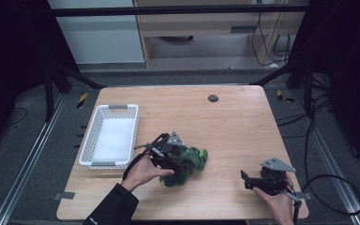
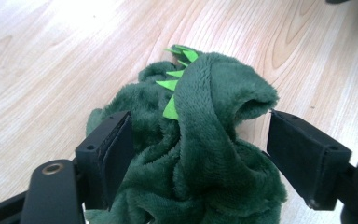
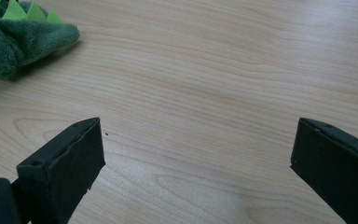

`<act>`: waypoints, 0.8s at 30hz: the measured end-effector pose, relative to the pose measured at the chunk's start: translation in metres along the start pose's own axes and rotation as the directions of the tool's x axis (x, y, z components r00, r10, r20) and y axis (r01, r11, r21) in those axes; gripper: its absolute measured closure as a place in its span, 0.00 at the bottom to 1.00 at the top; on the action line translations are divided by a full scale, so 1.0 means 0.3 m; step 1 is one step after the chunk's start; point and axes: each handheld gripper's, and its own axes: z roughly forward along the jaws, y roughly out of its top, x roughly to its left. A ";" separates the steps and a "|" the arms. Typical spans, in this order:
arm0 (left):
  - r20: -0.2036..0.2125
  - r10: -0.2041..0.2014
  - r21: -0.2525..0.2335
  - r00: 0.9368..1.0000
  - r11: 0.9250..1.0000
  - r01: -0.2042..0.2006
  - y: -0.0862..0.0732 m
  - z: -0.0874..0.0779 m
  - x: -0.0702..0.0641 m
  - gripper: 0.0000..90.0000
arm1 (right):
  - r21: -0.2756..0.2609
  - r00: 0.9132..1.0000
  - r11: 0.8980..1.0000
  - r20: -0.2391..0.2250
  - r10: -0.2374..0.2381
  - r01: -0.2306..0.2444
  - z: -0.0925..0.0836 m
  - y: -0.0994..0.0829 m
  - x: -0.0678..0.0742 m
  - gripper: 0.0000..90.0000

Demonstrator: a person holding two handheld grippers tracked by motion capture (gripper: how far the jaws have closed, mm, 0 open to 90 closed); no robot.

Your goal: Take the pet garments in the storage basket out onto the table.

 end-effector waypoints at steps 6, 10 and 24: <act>0.006 -0.015 -0.064 1.000 0.998 0.015 -0.013 -0.045 -0.004 0.25 | -0.001 1.000 1.000 -0.001 0.009 -0.009 -0.002 0.001 0.000 0.03; -0.010 -0.028 -0.099 1.000 0.995 0.026 -0.029 -0.069 -0.006 0.25 | -0.002 1.000 1.000 0.001 0.001 -0.001 -0.001 0.000 -0.001 0.03; -0.078 -0.131 -0.209 0.988 0.971 0.113 -0.120 -0.160 0.005 0.26 | 0.000 1.000 1.000 0.006 0.008 -0.008 -0.002 -0.002 -0.003 0.03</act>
